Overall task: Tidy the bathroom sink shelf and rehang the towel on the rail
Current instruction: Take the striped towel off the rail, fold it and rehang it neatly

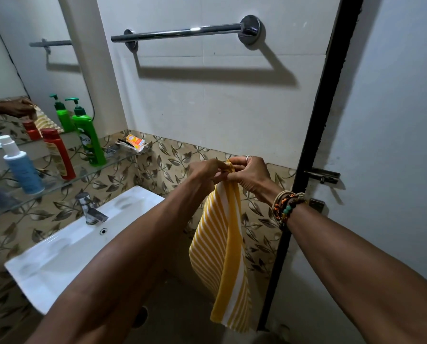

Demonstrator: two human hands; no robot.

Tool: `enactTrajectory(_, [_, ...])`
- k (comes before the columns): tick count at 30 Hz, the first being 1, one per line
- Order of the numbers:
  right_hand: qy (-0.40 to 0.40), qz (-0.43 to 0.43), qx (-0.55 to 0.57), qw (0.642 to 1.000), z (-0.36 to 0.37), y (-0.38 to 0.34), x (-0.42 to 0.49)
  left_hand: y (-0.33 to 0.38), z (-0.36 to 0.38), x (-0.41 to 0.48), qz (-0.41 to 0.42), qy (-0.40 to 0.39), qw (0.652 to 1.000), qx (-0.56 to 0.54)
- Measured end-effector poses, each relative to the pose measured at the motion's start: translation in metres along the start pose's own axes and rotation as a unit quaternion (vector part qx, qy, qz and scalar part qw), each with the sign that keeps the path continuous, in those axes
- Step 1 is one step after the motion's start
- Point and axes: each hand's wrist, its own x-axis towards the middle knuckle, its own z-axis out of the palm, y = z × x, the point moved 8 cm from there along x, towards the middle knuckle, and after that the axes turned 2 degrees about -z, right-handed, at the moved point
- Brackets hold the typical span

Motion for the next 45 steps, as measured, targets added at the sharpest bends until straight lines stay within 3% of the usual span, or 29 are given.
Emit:
enactTrajectory(3, [0.019, -0.016, -0.048, 0.999, -0.002, -0.003, -0.001, -0.001, 0.000, 0.000, 0.004, 0.010, 1.000, 0.025])
enactTrajectory(6, [0.071, -0.004, -0.065, 0.995, -0.011, 0.003, 0.002, -0.004, -0.003, 0.003, 0.015, 0.000, 0.992, 0.127])
enactTrajectory(9, [0.069, -0.002, -0.013, 0.998, -0.011, 0.011, 0.006, -0.001, -0.003, 0.007, 0.096, -0.051, 0.975, 0.194])
enactTrajectory(13, [0.055, 0.009, 0.123, 0.991, -0.007, 0.015, 0.014, -0.002, 0.010, -0.001, 0.197, -0.166, 0.917, 0.305])
enactTrajectory(17, [0.046, 0.015, 0.190, 0.981, -0.009, 0.008, 0.023, -0.010, 0.005, -0.001, 0.232, -0.177, 0.852, 0.434])
enactTrajectory(23, [0.042, 0.042, 0.267, 0.962, -0.014, 0.004, 0.033, -0.024, 0.001, 0.001, 0.222, -0.226, 0.840, 0.440])
enactTrajectory(28, [0.079, 0.052, 0.313, 0.945, -0.034, 0.004, 0.039, -0.036, -0.010, 0.009, 0.203, -0.219, 0.799, 0.522])
enactTrajectory(31, [0.123, 0.056, 0.305, 0.943, -0.050, 0.013, 0.040, -0.049, -0.022, 0.015, 0.172, -0.214, 0.756, 0.594])
enactTrajectory(35, [0.181, 0.079, 0.280, 0.939, -0.064, 0.032, 0.039, -0.071, -0.039, 0.027, 0.107, -0.205, 0.726, 0.648])
enactTrajectory(38, [0.191, 0.096, 0.274, 0.938, -0.065, 0.043, 0.036, -0.076, -0.046, 0.029, 0.112, -0.213, 0.696, 0.677])
enactTrajectory(41, [0.178, 0.103, 0.277, 0.939, -0.064, 0.047, 0.035, -0.076, -0.048, 0.032, 0.124, -0.232, 0.724, 0.638])
enactTrajectory(45, [0.124, 0.089, 0.288, 0.945, -0.056, 0.038, 0.040, -0.066, -0.040, 0.029, 0.131, -0.230, 0.833, 0.485])
